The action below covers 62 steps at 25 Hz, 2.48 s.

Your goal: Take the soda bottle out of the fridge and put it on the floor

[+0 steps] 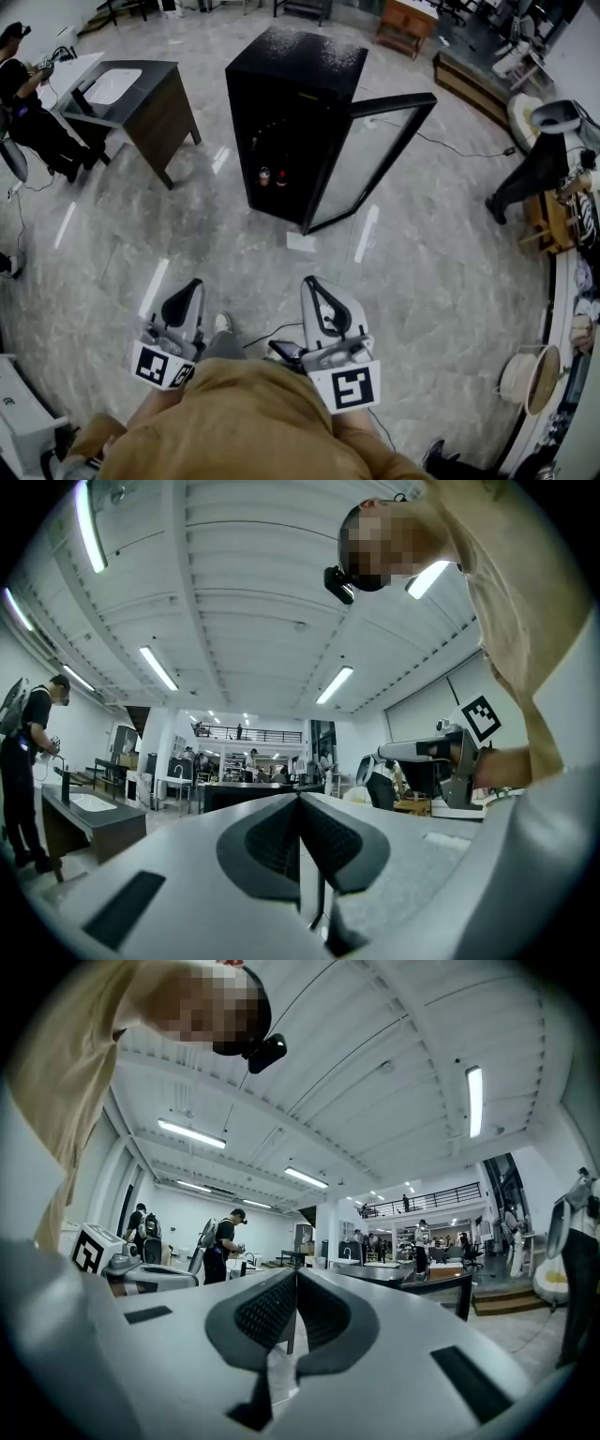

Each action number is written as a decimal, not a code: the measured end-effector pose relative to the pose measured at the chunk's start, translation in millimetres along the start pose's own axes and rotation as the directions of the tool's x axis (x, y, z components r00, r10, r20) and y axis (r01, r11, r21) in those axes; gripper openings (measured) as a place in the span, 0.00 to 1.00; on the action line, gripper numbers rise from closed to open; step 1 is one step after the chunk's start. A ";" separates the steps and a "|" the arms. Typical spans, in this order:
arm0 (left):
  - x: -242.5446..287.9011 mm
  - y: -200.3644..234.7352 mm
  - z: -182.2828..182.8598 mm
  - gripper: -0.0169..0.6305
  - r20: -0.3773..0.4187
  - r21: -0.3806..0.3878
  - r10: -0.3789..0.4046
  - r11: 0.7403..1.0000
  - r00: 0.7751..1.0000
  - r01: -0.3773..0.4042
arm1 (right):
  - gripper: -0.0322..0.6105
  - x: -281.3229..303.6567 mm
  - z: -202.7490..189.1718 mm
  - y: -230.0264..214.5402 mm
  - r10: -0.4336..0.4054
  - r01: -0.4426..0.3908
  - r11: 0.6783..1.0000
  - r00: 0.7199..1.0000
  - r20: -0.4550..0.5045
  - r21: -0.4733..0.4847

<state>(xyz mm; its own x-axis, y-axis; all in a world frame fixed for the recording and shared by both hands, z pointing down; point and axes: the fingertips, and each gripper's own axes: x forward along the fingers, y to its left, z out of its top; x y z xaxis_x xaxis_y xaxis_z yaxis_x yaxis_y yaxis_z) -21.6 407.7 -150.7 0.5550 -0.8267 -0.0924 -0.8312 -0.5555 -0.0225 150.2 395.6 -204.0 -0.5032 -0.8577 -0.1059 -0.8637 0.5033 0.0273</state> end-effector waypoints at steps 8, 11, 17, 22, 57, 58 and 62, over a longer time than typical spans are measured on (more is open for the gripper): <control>43.3 36.6 -15.4 0.03 -0.016 -0.025 -0.036 0.999 0.999 0.036 | 0.05 47.7 -11.7 -16.4 -0.016 0.017 1.000 0.999 -0.034 0.009; 69.1 65.5 -27.9 0.03 -0.025 0.004 -0.071 0.997 0.997 0.071 | 0.05 81.5 -16.3 -28.4 -0.052 0.052 0.999 0.998 -0.045 -0.001; 137.6 148.0 -41.7 0.03 -0.037 0.038 -0.144 0.989 0.989 0.145 | 0.05 176.4 -9.9 -39.3 -0.095 0.094 0.995 0.993 -0.067 -0.020; 182.6 212.6 -54.8 0.03 -0.035 0.010 -0.162 0.987 0.986 0.163 | 0.05 237.1 -19.7 -43.9 -0.132 0.129 0.991 0.984 -0.118 -0.032; 375.5 221.1 -368.0 0.04 -0.299 -0.028 -0.286 0.956 0.910 0.292 | 0.05 347.8 -328.0 -160.8 0.038 0.026 0.987 0.917 -0.397 0.156; 378.5 223.2 -373.3 0.04 -0.304 -0.014 -0.283 0.956 0.909 0.293 | 0.05 352.4 -334.9 -159.1 0.058 0.007 0.987 0.918 -0.393 0.162; 394.7 229.5 -401.8 0.08 -0.309 0.030 -0.263 0.958 0.914 0.286 | 0.05 360.1 -359.6 -154.8 0.106 -0.032 0.980 0.918 -0.383 0.194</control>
<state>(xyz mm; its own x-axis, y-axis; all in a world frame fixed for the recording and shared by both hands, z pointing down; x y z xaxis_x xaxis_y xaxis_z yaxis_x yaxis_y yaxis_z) 19.9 -81.9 207.6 0.7363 -0.6368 0.2289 -0.6382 -0.7659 -0.0778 91.9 -29.0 111.0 -0.5649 -0.7739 0.2863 -0.8246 0.5416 -0.1632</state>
